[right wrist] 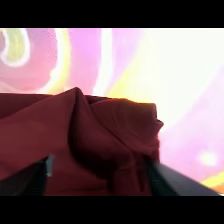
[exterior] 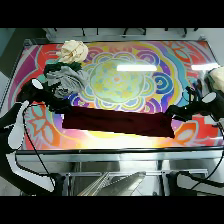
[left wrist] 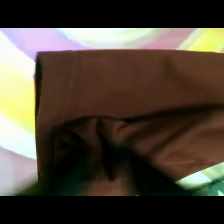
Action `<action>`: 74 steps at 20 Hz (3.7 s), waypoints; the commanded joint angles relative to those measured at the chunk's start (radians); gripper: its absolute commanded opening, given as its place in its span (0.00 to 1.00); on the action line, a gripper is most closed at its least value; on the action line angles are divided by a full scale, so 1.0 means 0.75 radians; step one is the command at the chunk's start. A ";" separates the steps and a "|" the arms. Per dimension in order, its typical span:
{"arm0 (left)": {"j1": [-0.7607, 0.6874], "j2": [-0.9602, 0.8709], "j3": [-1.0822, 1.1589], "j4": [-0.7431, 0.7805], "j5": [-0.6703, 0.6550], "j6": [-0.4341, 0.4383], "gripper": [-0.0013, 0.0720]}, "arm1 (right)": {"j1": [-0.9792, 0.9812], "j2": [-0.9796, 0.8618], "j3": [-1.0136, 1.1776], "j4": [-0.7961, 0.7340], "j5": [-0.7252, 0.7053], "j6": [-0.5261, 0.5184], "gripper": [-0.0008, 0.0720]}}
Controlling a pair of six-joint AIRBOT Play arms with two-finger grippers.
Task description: Fold the shirts.
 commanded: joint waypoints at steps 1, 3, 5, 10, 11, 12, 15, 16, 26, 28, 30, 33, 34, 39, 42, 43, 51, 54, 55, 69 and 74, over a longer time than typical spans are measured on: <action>0.013 0.043 0.013 -0.022 -0.028 0.012 0.91 | -0.041 0.021 0.064 0.010 0.226 -0.038 0.97; 0.036 0.121 0.013 -0.022 -0.034 0.011 0.91 | -0.131 0.084 0.084 0.023 0.337 -0.101 0.97; 0.071 0.211 0.013 -0.022 -0.015 -0.001 0.91 | -0.251 0.107 0.074 0.037 0.376 -0.124 0.97; 0.070 0.434 0.013 -0.022 -0.012 -0.064 0.04 | -0.416 -0.062 0.013 0.285 0.364 -0.306 0.98; 0.049 0.470 0.013 -0.021 -0.002 -0.064 0.04 | -0.412 -0.110 0.013 0.286 0.363 -0.323 0.98; 0.024 0.497 0.013 -0.021 -0.001 -0.064 0.04 | -0.409 -0.158 0.013 0.285 0.354 -0.340 0.98; -0.062 0.528 0.013 -0.020 -0.013 -0.064 0.04 | -0.410 -0.255 0.013 0.280 0.288 -0.365 0.98; -0.087 0.528 0.013 -0.021 -0.024 -0.068 0.04 | -0.410 -0.275 0.013 0.282 0.269 -0.368 0.98; -0.182 0.526 0.013 -0.020 -0.012 -0.085 0.04 | -0.337 -0.322 -0.111 0.358 0.283 -0.504 0.98; -0.182 0.526 0.012 -0.020 -0.009 -0.094 0.04 | -0.268 -0.322 -0.120 0.402 0.265 -0.523 0.98; -0.182 0.526 0.012 -0.019 -0.010 -0.094 0.04 | -0.208 -0.322 -0.119 0.490 0.245 -0.541 0.96; -0.195 0.522 0.009 -0.020 -0.001 -0.106 0.04 | -0.175 -0.307 -0.114 0.541 0.300 -0.525 0.15; -0.208 0.513 0.009 -0.016 0.001 -0.104 0.04 | -0.175 -0.279 -0.114 0.562 0.358 -0.515 0.08; -0.386 0.370 0.009 -0.020 0.025 -0.104 0.04 | -0.139 0.188 -0.114 0.557 0.302 -0.315 0.05; -0.567 0.256 0.010 -0.071 0.160 -0.106 0.04 | -0.137 0.463 -0.114 0.547 0.226 -0.183 0.05; -0.630 0.222 0.010 -0.117 0.226 -0.107 0.04 | -0.139 0.522 -0.113 0.547 0.225 -0.163 0.05; -0.959 -0.038 0.012 -0.268 0.641 -0.182 0.04 | -0.040 0.584 -0.094 0.553 0.278 -0.034 0.05; -1.014 -0.094 0.013 -0.269 0.783 -0.218 0.04 | 0.006 0.582 -0.064 0.554 0.269 -0.001 0.05; -1.028 -0.106 0.013 -0.269 0.828 -0.224 0.04 | 0.010 0.582 -0.049 0.556 0.269 0.016 0.05; -1.061 -0.114 0.013 -0.392 1.011 -0.215 0.04 | 0.193 0.403 0.116 0.583 0.277 0.227 0.05; -0.858 0.189 0.011 0.046 0.467 -0.124 0.04 | 0.300 0.382 0.130 0.612 0.080 0.023 0.05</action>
